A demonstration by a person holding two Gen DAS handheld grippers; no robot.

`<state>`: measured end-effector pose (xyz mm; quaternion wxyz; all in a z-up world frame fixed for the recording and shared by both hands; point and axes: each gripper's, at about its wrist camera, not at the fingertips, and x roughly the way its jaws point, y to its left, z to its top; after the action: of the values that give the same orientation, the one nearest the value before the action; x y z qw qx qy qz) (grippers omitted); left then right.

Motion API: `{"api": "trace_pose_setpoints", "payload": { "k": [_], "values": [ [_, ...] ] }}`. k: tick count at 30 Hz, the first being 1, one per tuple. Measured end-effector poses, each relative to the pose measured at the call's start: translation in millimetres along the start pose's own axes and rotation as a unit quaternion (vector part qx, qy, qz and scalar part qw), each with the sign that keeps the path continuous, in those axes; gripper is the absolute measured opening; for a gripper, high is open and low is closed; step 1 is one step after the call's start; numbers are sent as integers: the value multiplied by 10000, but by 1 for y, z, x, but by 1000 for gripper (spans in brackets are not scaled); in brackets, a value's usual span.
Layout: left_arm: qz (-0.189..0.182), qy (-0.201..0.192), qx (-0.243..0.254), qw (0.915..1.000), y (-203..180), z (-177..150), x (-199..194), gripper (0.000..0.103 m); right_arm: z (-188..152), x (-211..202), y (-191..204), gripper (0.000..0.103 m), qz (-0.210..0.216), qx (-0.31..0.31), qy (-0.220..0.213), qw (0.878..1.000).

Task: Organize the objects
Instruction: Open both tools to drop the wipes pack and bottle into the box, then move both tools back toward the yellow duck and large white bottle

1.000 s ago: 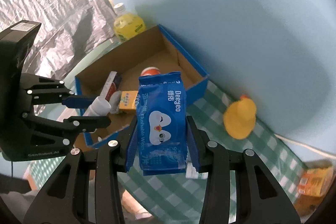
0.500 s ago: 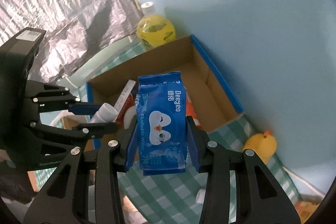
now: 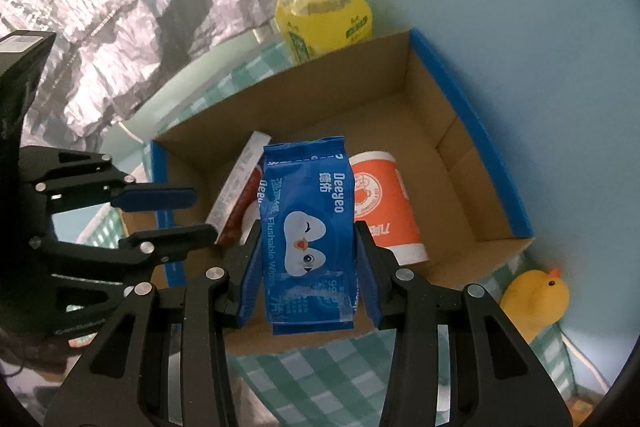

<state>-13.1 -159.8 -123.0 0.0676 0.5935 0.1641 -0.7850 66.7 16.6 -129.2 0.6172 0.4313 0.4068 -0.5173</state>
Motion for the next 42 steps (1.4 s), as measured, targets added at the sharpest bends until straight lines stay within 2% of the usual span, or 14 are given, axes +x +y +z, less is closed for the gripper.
{"api": "trace_pose_setpoints", "payload": {
  "k": [3, 7, 9, 11, 12, 16, 18, 22, 26, 30, 32, 38, 42],
  "values": [
    [124, 94, 96, 9998, -2, -4, 5, 28, -1, 9, 1, 43, -56, 3, 143, 9999],
    [100, 116, 85, 9998, -4, -6, 5, 29, -4, 4, -2, 48, -153, 83, 15, 9998],
    [113, 107, 52, 9999, -5, -6, 4, 35, -5, 1, -5, 58, -186, 145, -19, 9997],
    [117, 70, 54, 9999, -6, -6, 2, 46, -6, -3, -7, 62, -224, 184, -85, 9995],
    [116, 48, 54, 9999, -7, -6, 0, 47, -7, -6, -9, 65, -224, 215, -97, 9995],
    [111, -7, 65, 9999, -12, -4, -5, 55, -8, -13, -12, 65, -282, 289, -183, 9990],
    [90, -52, 74, 9999, -14, -3, -8, 61, -9, -18, -15, 70, -268, 378, -234, 9987],
    [50, -116, 133, 9998, -22, 0, -15, 63, -11, -28, -17, 71, -315, 473, -353, 9978],
    [23, -221, 226, 9995, -32, 3, -24, 73, -14, -42, -21, 74, -276, 616, -465, 9966],
    [-21, -240, 326, 9992, -42, 4, -27, 74, -20, -55, -31, 75, -237, 807, -550, 9949],
    [-89, -231, 408, 9989, -49, 4, -27, 78, -24, -62, -37, 75, -214, 943, -585, 9936],
    [-197, -201, 644, 9975, -69, 5, -26, 78, -36, -80, -52, 75, -402, 1130, -660, 9906],
    [-396, -200, 801, 9958, -83, 6, -28, 78, -50, -91, -64, 75, -461, 1328, -701, 9876]
  ]
}}
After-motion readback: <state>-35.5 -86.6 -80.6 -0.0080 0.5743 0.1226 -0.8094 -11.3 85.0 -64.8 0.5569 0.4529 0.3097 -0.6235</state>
